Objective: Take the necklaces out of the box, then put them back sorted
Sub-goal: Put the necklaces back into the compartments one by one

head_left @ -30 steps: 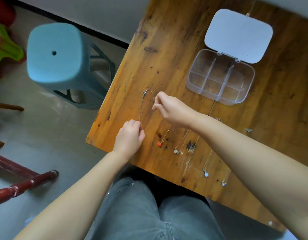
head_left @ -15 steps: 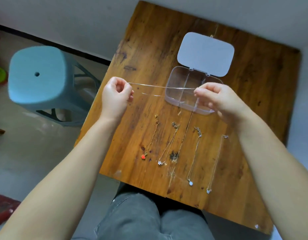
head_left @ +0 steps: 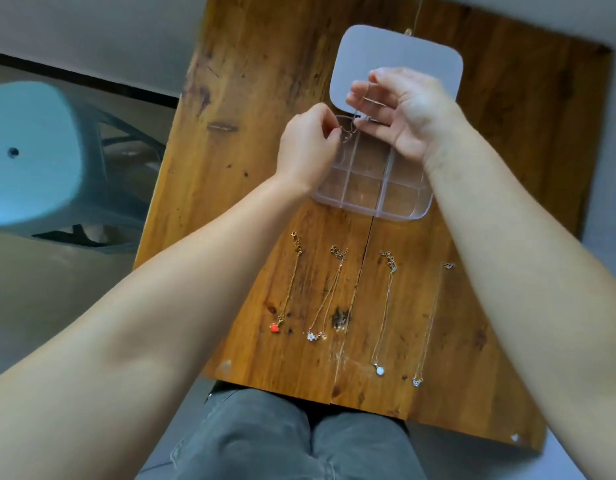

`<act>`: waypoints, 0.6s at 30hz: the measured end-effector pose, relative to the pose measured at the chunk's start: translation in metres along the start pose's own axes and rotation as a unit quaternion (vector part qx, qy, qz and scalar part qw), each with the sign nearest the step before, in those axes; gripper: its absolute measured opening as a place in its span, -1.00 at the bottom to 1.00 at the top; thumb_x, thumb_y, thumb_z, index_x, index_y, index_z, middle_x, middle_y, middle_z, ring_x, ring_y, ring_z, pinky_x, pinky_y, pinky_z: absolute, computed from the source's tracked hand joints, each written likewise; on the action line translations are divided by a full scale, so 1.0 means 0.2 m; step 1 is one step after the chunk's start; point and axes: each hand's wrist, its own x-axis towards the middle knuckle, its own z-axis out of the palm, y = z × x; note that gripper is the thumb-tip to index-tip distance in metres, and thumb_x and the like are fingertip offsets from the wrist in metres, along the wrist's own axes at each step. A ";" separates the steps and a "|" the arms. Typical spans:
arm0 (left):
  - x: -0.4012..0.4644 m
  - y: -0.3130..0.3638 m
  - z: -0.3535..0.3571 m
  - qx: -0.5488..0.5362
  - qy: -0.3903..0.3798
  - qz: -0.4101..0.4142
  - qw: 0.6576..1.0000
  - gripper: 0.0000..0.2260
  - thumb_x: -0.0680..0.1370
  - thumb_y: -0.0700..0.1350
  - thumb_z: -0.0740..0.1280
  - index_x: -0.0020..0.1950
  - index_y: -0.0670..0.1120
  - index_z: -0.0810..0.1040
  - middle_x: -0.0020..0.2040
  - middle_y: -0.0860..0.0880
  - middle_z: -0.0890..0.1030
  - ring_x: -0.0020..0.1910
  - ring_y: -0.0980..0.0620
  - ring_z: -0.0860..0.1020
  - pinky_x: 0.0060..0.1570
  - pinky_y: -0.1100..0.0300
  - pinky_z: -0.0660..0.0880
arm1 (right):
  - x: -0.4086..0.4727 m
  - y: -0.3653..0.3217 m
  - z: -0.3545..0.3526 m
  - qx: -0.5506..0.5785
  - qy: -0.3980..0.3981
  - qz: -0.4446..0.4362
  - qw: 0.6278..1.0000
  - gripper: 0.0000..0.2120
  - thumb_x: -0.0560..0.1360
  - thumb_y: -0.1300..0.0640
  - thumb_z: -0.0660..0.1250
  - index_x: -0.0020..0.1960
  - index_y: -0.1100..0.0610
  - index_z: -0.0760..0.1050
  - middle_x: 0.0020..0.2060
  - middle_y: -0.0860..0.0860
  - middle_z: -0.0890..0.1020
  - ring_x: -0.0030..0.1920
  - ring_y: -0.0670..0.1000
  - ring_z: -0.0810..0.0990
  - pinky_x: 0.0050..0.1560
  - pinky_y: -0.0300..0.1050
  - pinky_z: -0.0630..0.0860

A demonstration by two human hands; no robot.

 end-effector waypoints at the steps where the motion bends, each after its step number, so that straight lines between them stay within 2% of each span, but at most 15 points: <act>1: 0.02 -0.01 0.02 0.046 -0.006 0.021 0.999 -0.92 0.55 -0.17 0.26 -0.08 -0.14 0.53 -0.10 -0.08 0.61 -0.07 -0.02 0.49 -0.11 0.22 0.43 | 0.03 0.02 0.01 -0.007 0.004 0.011 1.000 -0.90 0.59 0.19 0.21 -0.08 0.13 0.47 -0.13 0.07 0.67 -0.04 0.04 0.70 0.06 0.00 0.58; 3: 0.06 -0.04 0.05 0.136 -0.013 0.071 0.988 -0.89 0.54 -0.17 0.23 -0.06 -0.15 0.54 -0.07 -0.09 0.64 0.02 -0.12 0.46 -0.08 0.07 0.32 | 0.09 0.06 0.01 -0.015 0.009 0.035 0.999 -0.89 0.59 0.22 0.20 -0.10 0.15 0.45 -0.16 0.08 0.65 -0.08 0.04 0.69 0.06 -0.01 0.58; 5: 0.09 -0.08 0.06 0.197 -0.024 0.120 0.973 -0.87 0.53 -0.17 0.21 -0.09 -0.14 0.54 -0.08 -0.09 0.66 0.02 -0.16 0.42 -0.13 0.07 0.22 | 0.14 0.11 0.01 -0.034 0.016 0.052 0.998 -0.85 0.58 0.26 0.19 -0.16 0.14 0.43 -0.23 0.06 0.62 -0.15 0.02 0.66 0.03 -0.05 0.57; 7: 0.11 -0.11 0.06 0.236 -0.041 0.152 0.959 -0.85 0.54 -0.18 0.19 -0.08 -0.15 0.54 -0.09 -0.10 0.66 0.01 -0.17 0.41 -0.13 0.06 0.21 | 0.17 0.14 0.00 -0.089 0.024 0.057 0.994 -0.84 0.57 0.25 0.21 -0.18 0.12 0.43 -0.22 0.05 0.61 -0.12 0.02 0.65 0.10 -0.03 0.57; 9: 0.10 -0.14 0.04 0.250 -0.056 0.180 0.950 -0.84 0.55 -0.19 0.18 -0.02 -0.16 0.55 -0.06 -0.12 0.64 0.01 -0.18 0.42 -0.12 0.03 0.23 | 0.17 0.17 -0.01 -0.200 0.031 0.045 0.978 -0.88 0.56 0.22 0.22 -0.13 0.12 0.50 -0.12 0.07 0.63 0.01 0.05 0.63 0.20 0.02 0.54; 12: 0.02 -0.18 -0.01 0.225 -0.065 0.211 0.949 -0.82 0.54 -0.21 0.20 0.08 -0.16 0.53 0.05 -0.16 0.59 0.03 -0.20 0.45 -0.09 0.01 0.30 | 0.11 0.18 -0.04 -0.388 0.062 -0.024 0.919 -0.81 0.56 0.17 0.22 0.10 0.12 0.57 0.01 0.05 0.62 0.08 0.07 0.61 0.16 0.00 0.55; 13: -0.03 -0.19 -0.03 0.209 -0.060 0.208 0.954 -0.83 0.53 -0.21 0.22 0.08 -0.17 0.53 0.04 -0.16 0.57 0.01 -0.19 0.46 -0.10 0.00 0.33 | 0.07 0.18 -0.04 -0.412 0.076 -0.054 0.907 -0.80 0.56 0.16 0.21 0.12 0.10 0.56 -0.02 0.01 0.61 0.03 0.04 0.62 0.10 -0.06 0.57; 15: -0.17 -0.24 -0.09 0.172 -0.046 0.168 0.969 -0.89 0.53 -0.17 0.24 0.01 -0.15 0.51 -0.06 -0.13 0.56 -0.08 -0.13 0.48 -0.14 0.02 0.35 | -0.04 0.21 -0.03 -0.404 0.068 -0.101 0.906 -0.83 0.55 0.18 0.20 0.05 0.07 0.55 -0.12 -0.03 0.62 -0.13 -0.09 0.64 -0.09 -0.19 0.58; 17: -0.37 -0.32 -0.14 0.147 -0.062 0.106 0.982 -0.93 0.54 -0.14 0.26 -0.05 -0.12 0.49 -0.16 -0.06 0.57 -0.16 -0.06 0.49 -0.15 0.05 0.38 | -0.17 0.30 0.01 -0.408 0.004 -0.114 0.906 -0.85 0.53 0.20 0.20 -0.02 0.08 0.54 -0.22 -0.04 0.64 -0.32 -0.23 0.62 -0.24 -0.32 0.53; 18: -0.48 -0.35 -0.15 0.144 -0.080 0.077 0.983 -0.94 0.54 -0.13 0.27 -0.07 -0.11 0.49 -0.19 -0.05 0.57 -0.18 -0.06 0.51 -0.15 0.04 0.40 | -0.23 0.37 0.04 -0.431 -0.041 -0.105 0.895 -0.86 0.53 0.20 0.21 -0.04 0.08 0.55 -0.23 -0.04 0.64 -0.35 -0.24 0.61 -0.25 -0.31 0.52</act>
